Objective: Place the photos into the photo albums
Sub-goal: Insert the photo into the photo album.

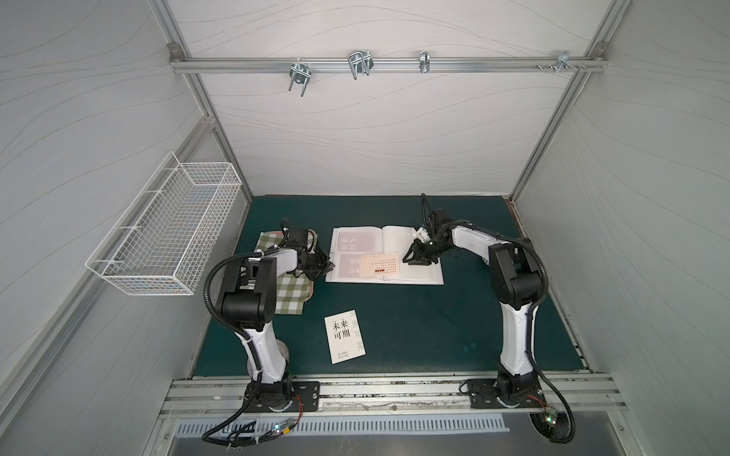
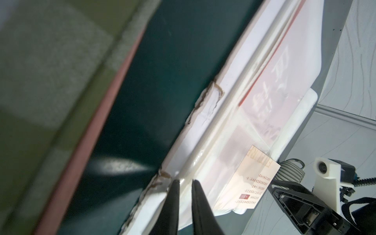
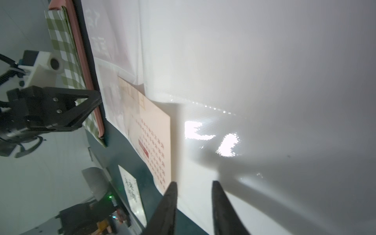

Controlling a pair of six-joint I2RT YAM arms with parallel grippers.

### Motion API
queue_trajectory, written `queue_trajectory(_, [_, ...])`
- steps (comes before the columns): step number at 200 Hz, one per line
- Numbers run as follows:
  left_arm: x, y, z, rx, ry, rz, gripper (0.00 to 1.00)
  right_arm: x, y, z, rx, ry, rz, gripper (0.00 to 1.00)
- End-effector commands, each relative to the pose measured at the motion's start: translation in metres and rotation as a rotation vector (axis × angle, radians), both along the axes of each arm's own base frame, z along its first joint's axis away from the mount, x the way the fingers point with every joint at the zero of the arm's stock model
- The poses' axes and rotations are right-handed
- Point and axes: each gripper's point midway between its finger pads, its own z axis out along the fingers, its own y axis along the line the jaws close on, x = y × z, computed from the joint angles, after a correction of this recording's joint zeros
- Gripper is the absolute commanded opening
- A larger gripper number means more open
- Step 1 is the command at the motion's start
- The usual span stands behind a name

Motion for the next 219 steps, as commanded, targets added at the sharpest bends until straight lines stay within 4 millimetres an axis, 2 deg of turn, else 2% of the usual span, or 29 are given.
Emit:
queue_trajectory(1, [-0.012,0.007,-0.009,0.040,0.048,0.016,0.17,-0.006,-0.006,0.010,-0.060,-0.042,0.018,0.15])
queue_trajectory(24, [-0.012,0.005,-0.013,0.014,0.061,0.025,0.17,-0.013,0.006,-0.003,-0.110,-0.022,0.058,0.12])
queue_trajectory(32, [-0.012,0.005,-0.015,0.005,0.066,0.029,0.17,-0.013,0.008,-0.007,-0.122,-0.016,0.060,0.08])
queue_trajectory(49, [-0.012,0.003,-0.017,-0.006,0.072,0.033,0.17,-0.012,0.013,-0.013,-0.124,-0.007,0.048,0.08])
queue_trajectory(90, [-0.011,0.001,-0.018,-0.024,0.076,0.033,0.17,-0.019,0.040,-0.006,-0.101,-0.021,0.092,0.08])
queue_trajectory(132, [-0.012,0.001,-0.017,-0.025,0.075,0.034,0.17,-0.024,0.052,-0.009,-0.107,-0.014,0.111,0.09])
queue_trajectory(219, [-0.016,0.005,-0.013,-0.037,0.072,0.042,0.17,-0.016,0.090,-0.016,-0.041,0.005,0.137,0.11])
